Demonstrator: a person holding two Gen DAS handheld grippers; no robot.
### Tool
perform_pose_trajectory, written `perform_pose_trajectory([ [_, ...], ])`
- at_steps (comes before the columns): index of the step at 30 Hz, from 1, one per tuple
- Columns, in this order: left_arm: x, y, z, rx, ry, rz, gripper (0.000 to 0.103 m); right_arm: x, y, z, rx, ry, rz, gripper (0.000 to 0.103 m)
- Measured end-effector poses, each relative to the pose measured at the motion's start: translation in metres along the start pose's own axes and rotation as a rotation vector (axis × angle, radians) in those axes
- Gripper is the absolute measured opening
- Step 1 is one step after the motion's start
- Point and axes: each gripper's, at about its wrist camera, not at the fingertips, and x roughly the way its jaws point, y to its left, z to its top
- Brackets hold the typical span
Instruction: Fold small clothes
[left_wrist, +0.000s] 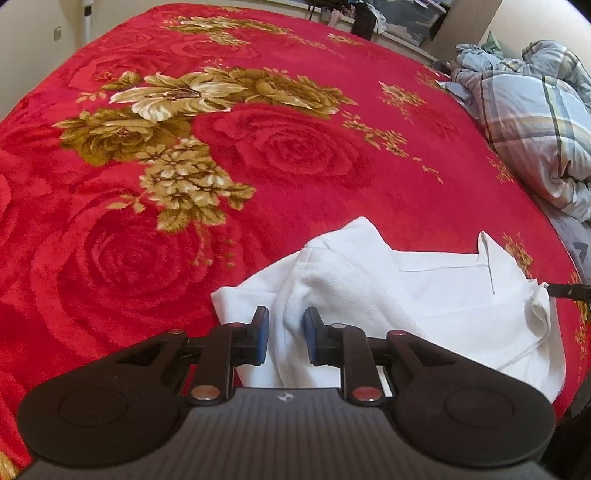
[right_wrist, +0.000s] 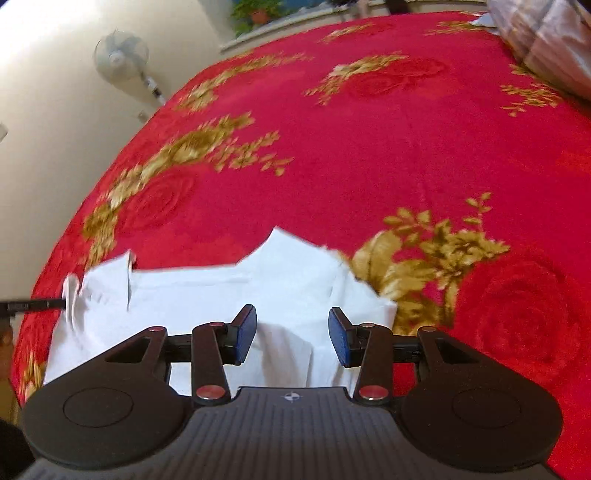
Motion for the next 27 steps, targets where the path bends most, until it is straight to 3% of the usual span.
perform_pose_trajectory([
  [6, 0.003, -0.004, -0.001, 0.014, 0.012, -0.001, 0.025, -0.011, 0.003, -0.001, -0.032, -0.026, 0.012, 0.045],
  [10, 0.009, -0.005, -0.001, 0.021, 0.017, 0.015, 0.025, 0.012, 0.012, -0.011, -0.131, 0.066, -0.095, 0.045],
  [12, 0.011, -0.005, 0.0, 0.013, 0.015, 0.012, 0.024, 0.015, 0.014, -0.01, -0.149, 0.05, -0.131, 0.041],
  [13, 0.011, -0.005, 0.001, 0.015, 0.011, 0.006, 0.012, 0.013, 0.013, -0.008, -0.136, 0.027, -0.122, 0.029],
  [15, 0.002, -0.004, 0.004, 0.017, -0.037, 0.002, 0.008, 0.007, 0.01, -0.003, -0.095, -0.026, -0.104, 0.004],
  [18, -0.017, 0.016, 0.012, -0.131, -0.171, -0.002, 0.008, -0.009, -0.014, 0.008, 0.113, -0.169, -0.053, 0.004],
  [19, -0.016, 0.019, 0.012, -0.147, -0.181, 0.042, 0.008, -0.01, -0.023, 0.009, 0.194, -0.205, -0.061, 0.004],
  [20, -0.01, 0.019, 0.011, -0.135, -0.148, 0.081, 0.008, -0.005, -0.029, 0.009, 0.238, -0.204, -0.093, 0.004],
  [23, 0.009, 0.016, 0.009, -0.119, -0.057, 0.095, 0.008, 0.02, -0.034, 0.007, 0.24, -0.093, -0.153, 0.004],
  [25, 0.007, 0.015, 0.011, -0.127, -0.082, 0.094, 0.008, 0.032, -0.033, 0.005, 0.23, -0.049, -0.186, 0.004],
  [27, 0.001, 0.019, 0.014, -0.176, -0.125, 0.068, 0.008, 0.03, -0.031, 0.007, 0.242, -0.071, -0.189, 0.004],
])
